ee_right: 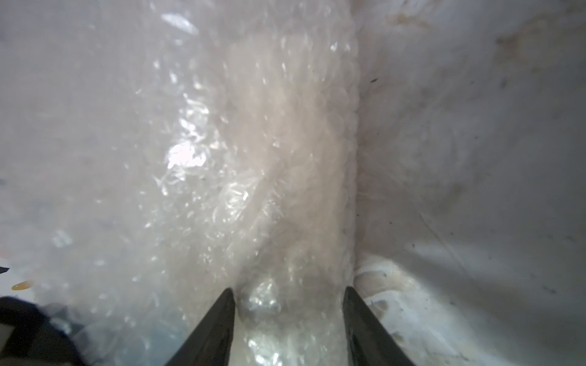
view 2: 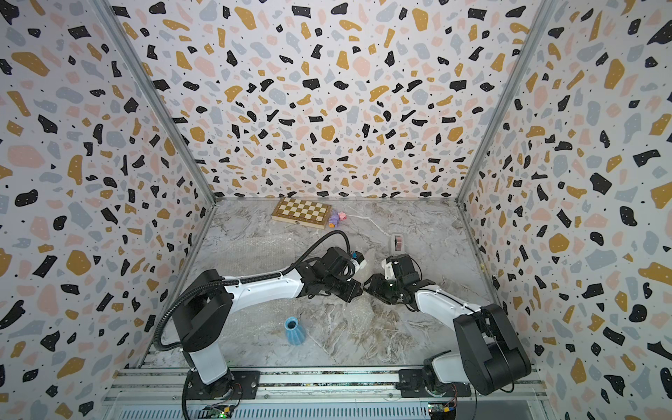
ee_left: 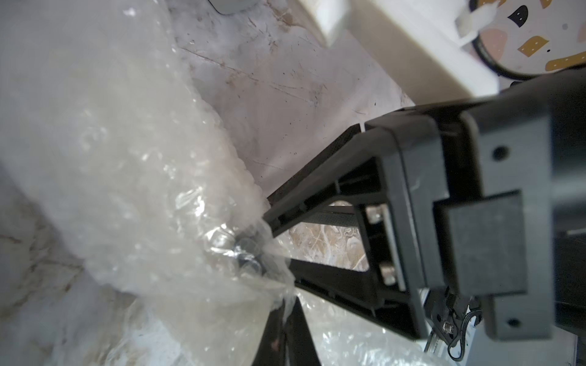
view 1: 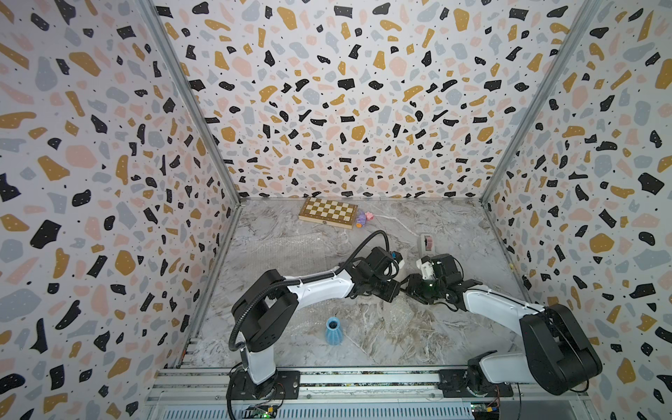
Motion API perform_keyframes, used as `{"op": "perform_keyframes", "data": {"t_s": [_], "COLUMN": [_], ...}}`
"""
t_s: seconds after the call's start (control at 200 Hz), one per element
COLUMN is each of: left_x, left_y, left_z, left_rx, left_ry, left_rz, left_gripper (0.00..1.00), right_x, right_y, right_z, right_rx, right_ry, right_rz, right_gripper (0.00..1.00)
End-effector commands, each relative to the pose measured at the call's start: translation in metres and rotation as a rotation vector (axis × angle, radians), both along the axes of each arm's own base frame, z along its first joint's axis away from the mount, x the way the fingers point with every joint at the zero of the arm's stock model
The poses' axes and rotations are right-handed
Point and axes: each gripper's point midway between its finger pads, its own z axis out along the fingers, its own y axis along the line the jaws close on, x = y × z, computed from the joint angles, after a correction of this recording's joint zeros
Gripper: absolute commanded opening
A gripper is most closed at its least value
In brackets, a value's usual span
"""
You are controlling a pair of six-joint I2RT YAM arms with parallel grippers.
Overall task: Wrap vases in bubble wrap
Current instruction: Wrap the vase in bubble wrap.
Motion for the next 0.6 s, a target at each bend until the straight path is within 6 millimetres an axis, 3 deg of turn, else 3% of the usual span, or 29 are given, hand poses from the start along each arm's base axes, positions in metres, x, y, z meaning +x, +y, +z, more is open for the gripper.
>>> {"op": "perform_keyframes", "data": {"t_s": [0.0, 0.26, 0.451, 0.496, 0.596], "left_x": [-0.003, -0.002, -0.002, -0.002, -0.002], "left_y": [-0.013, -0.016, -0.017, -0.017, -0.017], "left_z": [0.006, -0.006, -0.012, -0.012, -0.011], "left_rx": [-0.036, -0.025, -0.019, -0.019, -0.023], "left_ry": [-0.019, -0.001, 0.011, 0.009, 0.008], "left_rz": [-0.041, -0.028, -0.025, -0.024, -0.024], "left_gripper": [0.04, 0.05, 0.05, 0.05, 0.05], "right_x": [-0.002, 0.001, 0.006, 0.008, 0.012], "right_y": [0.001, -0.026, -0.042, -0.041, -0.032], "right_z": [0.012, 0.019, 0.033, 0.038, 0.037], "right_rx": [0.065, 0.066, 0.057, 0.074, 0.094], "right_ry": [-0.032, -0.068, -0.15, -0.182, -0.186], "right_rz": [0.016, -0.035, -0.044, -0.033, 0.025], "right_gripper": [0.59, 0.65, 0.76, 0.82, 0.85]}}
